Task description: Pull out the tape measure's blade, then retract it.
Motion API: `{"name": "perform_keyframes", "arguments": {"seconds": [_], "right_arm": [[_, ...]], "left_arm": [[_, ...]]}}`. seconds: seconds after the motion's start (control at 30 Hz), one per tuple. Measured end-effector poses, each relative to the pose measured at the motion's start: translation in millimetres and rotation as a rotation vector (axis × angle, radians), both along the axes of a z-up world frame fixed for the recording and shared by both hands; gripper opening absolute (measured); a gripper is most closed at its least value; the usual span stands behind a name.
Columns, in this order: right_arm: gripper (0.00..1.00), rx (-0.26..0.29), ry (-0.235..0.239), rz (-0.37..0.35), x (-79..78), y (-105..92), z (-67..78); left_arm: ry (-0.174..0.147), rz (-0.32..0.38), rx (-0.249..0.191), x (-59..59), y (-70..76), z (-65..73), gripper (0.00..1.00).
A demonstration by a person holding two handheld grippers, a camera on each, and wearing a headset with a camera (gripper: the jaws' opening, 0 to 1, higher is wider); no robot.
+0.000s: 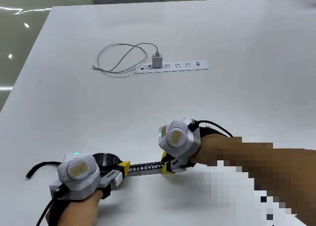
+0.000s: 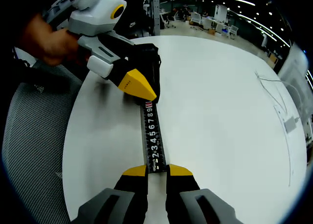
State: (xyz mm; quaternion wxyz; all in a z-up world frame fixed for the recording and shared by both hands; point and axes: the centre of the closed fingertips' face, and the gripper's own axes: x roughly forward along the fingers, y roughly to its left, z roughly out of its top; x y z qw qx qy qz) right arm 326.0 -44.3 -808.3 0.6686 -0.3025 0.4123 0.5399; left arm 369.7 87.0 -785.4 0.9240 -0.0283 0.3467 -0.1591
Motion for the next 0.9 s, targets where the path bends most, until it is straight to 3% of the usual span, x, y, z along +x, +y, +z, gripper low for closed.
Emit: {"name": "perform_keyframes", "arguments": {"seconds": [0.9], "right_arm": [[0.09,0.040,0.016,-0.034,1.8,14.6,1.0]], "left_arm": [[0.005,0.004,-0.010,0.7,0.6,-0.1,0.66]]}}
